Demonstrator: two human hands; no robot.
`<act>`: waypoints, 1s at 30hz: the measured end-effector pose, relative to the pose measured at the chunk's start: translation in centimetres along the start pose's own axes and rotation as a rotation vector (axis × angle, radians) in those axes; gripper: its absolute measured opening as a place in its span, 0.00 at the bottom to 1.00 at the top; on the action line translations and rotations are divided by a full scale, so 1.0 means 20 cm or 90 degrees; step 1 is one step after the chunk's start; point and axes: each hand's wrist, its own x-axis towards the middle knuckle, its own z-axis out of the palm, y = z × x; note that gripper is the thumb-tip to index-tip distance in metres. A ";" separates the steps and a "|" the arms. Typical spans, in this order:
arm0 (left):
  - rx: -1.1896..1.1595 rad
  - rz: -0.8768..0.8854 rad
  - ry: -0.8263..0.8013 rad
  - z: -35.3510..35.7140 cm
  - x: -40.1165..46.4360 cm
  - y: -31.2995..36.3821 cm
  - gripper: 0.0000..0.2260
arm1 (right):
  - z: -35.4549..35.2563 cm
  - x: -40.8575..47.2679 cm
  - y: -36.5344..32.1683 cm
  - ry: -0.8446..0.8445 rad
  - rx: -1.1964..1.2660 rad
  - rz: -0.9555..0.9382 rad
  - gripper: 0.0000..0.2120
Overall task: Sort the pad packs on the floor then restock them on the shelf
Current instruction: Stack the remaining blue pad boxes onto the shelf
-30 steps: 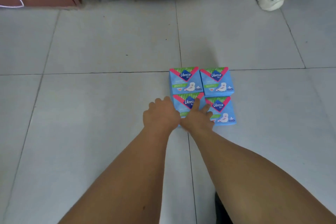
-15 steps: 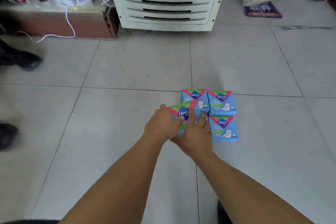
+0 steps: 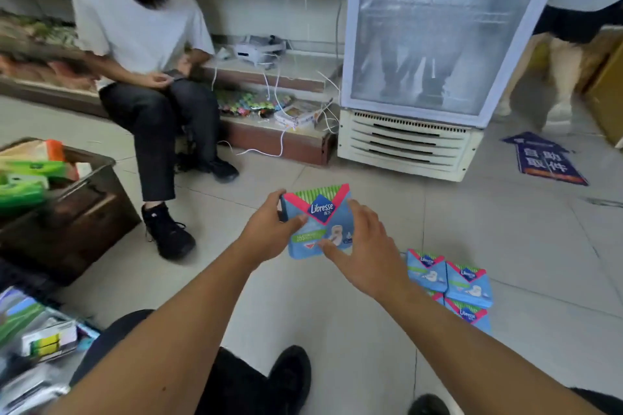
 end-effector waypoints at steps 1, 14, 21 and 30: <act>-0.006 0.015 0.014 -0.10 -0.06 0.02 0.19 | -0.02 0.01 -0.09 0.008 0.041 -0.020 0.40; -0.005 0.002 0.441 -1.17 -1.00 0.09 0.18 | 0.09 -0.03 -1.35 -0.177 0.368 -0.336 0.25; -0.028 -0.041 0.563 -1.51 -1.53 -0.09 0.25 | 0.30 -0.23 -1.87 -0.288 0.367 -0.490 0.24; -0.056 -0.070 0.789 -1.76 -1.90 -0.33 0.24 | 0.44 -0.33 -2.28 -0.214 0.177 -0.716 0.22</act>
